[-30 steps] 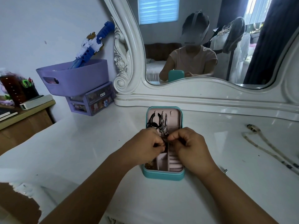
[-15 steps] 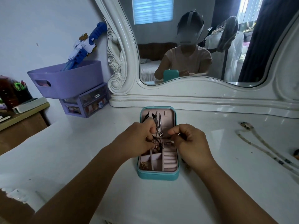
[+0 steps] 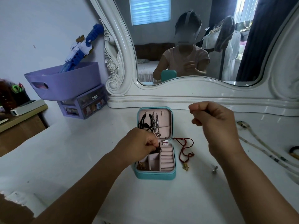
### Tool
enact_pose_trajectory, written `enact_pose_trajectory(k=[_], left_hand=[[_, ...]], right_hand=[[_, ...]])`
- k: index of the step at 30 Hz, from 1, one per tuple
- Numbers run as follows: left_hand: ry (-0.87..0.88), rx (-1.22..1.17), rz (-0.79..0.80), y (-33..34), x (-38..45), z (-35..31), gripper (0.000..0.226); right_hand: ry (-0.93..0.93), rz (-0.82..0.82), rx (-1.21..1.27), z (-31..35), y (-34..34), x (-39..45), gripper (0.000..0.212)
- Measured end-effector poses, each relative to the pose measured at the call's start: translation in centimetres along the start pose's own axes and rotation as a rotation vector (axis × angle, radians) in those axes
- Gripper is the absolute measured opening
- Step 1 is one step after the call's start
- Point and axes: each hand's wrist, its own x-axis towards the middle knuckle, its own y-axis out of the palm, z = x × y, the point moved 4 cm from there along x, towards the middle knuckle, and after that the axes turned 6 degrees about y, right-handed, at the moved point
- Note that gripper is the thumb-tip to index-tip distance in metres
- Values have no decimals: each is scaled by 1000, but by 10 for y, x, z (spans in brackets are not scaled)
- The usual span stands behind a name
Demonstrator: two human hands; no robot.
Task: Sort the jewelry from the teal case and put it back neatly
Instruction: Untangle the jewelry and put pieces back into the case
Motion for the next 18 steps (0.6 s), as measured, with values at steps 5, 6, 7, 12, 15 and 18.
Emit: enact_pose_trajectory(k=[5,6,7,12,15,18], left_hand=[[44,208,167,4,4,-3,18],[32,198,199,3,4,-4,18],[19,191,226,2,3,-6,20],[-63,174,257,3,-1,-8,30],[-111,131,159,4,-1,0,26],[-196,33,15,6,-4,2,8]], right_hand=[[-67,-56,-9,19,-35,4,27],[-69,-73,-14,21,-43,5,27],[-65,-88,-14,22,-52,6,28],[-34,-158,-15,17,-80,8,29],[-27,-164,-27,13,-85,8,29],[-18,-163,-47,10,-90,8,30]])
